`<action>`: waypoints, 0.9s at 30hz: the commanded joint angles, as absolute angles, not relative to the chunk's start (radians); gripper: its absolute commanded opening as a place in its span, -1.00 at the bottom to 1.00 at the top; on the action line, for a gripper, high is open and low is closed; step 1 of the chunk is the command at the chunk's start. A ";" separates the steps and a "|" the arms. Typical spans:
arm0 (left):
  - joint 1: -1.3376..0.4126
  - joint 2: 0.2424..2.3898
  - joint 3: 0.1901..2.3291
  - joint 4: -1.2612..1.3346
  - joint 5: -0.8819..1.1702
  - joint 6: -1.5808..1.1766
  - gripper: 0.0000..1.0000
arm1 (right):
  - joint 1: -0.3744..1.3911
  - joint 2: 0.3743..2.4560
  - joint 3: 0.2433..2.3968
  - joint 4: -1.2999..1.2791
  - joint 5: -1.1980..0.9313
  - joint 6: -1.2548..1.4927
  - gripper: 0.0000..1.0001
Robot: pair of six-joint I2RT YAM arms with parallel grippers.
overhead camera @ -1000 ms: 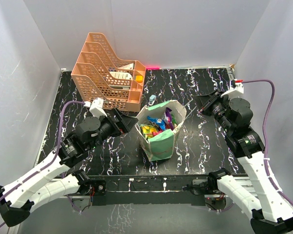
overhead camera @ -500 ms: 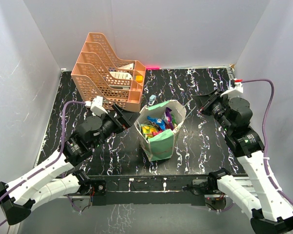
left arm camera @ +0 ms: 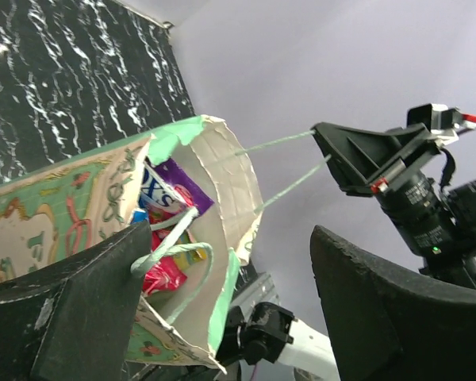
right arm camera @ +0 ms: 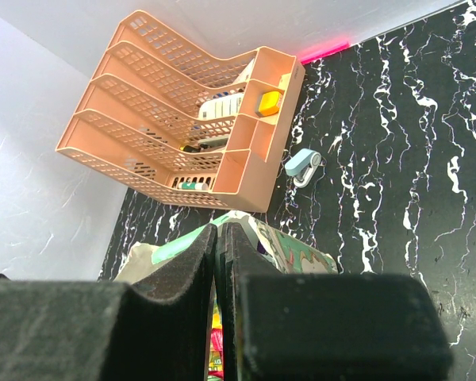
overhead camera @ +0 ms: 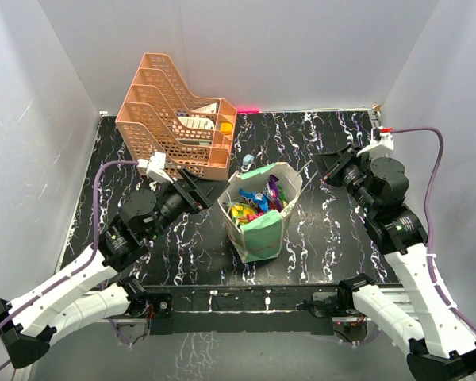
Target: Take the snacks out of the paper bag
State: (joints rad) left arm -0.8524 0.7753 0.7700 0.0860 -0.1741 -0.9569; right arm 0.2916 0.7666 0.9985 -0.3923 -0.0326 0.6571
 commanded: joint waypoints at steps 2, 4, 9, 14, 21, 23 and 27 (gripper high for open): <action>-0.848 0.792 0.813 0.110 -0.043 -0.956 0.51 | 0.284 0.754 1.013 -0.282 -0.027 0.654 -0.85; -0.848 0.798 0.820 0.085 -0.021 -0.963 0.48 | 0.284 0.754 1.012 -0.281 -0.027 0.655 -0.85; -0.848 0.785 0.815 0.047 -0.001 -0.969 0.43 | 0.284 0.750 1.004 -0.279 -0.026 0.658 -0.85; -0.848 0.795 0.820 0.060 -0.003 -0.965 0.48 | 0.284 0.747 0.997 -0.272 -0.032 0.665 -0.85; -0.848 0.859 0.845 0.136 0.006 -0.985 0.59 | 0.283 0.748 1.000 -0.271 -0.035 0.669 -0.85; -0.848 0.874 0.847 0.172 0.022 -0.999 0.58 | 0.284 0.748 0.998 -0.271 -0.035 0.669 -0.85; -0.848 0.889 0.850 0.204 0.024 -1.015 0.55 | 0.283 0.747 0.992 -0.269 -0.038 0.673 -0.85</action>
State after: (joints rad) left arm -0.8524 0.8886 0.8082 0.1284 0.0048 -0.9951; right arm 0.2916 0.7658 0.9852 -0.3691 -0.0368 0.6609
